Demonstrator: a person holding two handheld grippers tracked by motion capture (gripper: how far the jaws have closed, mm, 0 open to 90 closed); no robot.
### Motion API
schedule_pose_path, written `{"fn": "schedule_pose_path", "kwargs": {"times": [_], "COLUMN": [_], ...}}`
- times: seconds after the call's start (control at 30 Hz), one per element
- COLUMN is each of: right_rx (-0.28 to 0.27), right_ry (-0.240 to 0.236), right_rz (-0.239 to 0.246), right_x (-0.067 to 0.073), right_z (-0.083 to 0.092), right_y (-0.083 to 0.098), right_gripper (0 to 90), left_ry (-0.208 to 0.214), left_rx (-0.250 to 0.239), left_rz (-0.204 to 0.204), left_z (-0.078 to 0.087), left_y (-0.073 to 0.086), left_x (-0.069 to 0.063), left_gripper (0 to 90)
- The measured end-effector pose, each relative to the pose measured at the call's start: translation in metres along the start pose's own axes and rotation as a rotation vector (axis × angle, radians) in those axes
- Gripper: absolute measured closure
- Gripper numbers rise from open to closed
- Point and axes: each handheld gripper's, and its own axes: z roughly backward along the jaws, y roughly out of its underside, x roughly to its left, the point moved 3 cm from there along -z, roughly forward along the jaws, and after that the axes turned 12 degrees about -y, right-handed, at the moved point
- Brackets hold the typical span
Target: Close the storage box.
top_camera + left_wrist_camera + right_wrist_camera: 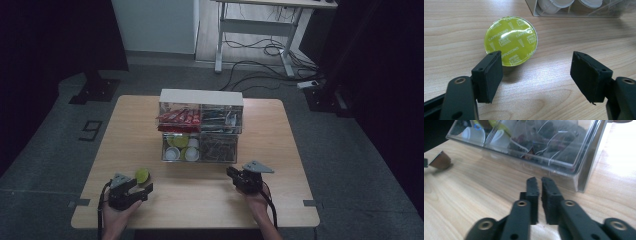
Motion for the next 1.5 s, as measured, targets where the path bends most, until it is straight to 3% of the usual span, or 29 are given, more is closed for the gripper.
{"fn": "schedule_pose_path", "kwargs": {"times": [0.13, 0.23, 0.5, 0.7, 0.73, 0.93, 1.1, 1.5], "right_rx": [0.010, 0.011, 0.012, 0.024, 0.033, 0.039, 0.034, 0.059], "right_ry": [-0.016, -0.003, 0.027, 0.056, 0.058, 0.069, 0.084, 0.086], "right_rz": [0.022, 0.049, 0.072, 0.059, 0.043, 0.018, 0.002, -0.012], "right_x": [-0.002, -0.001, -0.004, -0.011, -0.014, -0.022, -0.028, -0.030], "right_z": [0.004, 0.008, 0.027, 0.045, 0.055, 0.079, 0.085, 0.080], "right_y": [0.007, 0.011, 0.024, 0.038, 0.045, 0.064, 0.067, 0.069], "right_gripper": [69.0, 60.8, 49.9, 47.8, 46.9, 46.7, 46.5, 46.1], "left_ry": [0.003, 0.004, -0.010, -0.021, -0.020, -0.017, -0.014, -0.009], "left_rx": [0.001, 0.004, 0.017, 0.020, 0.022, 0.041, 0.043, 0.039], "left_rz": [0.004, 0.000, -0.033, -0.051, -0.054, -0.067, -0.072, -0.065], "left_z": [0.000, 0.000, 0.004, 0.007, 0.007, 0.004, 0.004, 0.004], "left_y": [0.001, 0.003, 0.009, 0.015, 0.017, 0.021, 0.022, 0.022], "left_x": [-0.001, -0.001, -0.003, -0.004, -0.004, -0.001, -0.001, 0.000], "left_gripper": [26.4, 26.4, 26.3, 26.3, 26.3, 26.2, 26.2, 26.2]}}
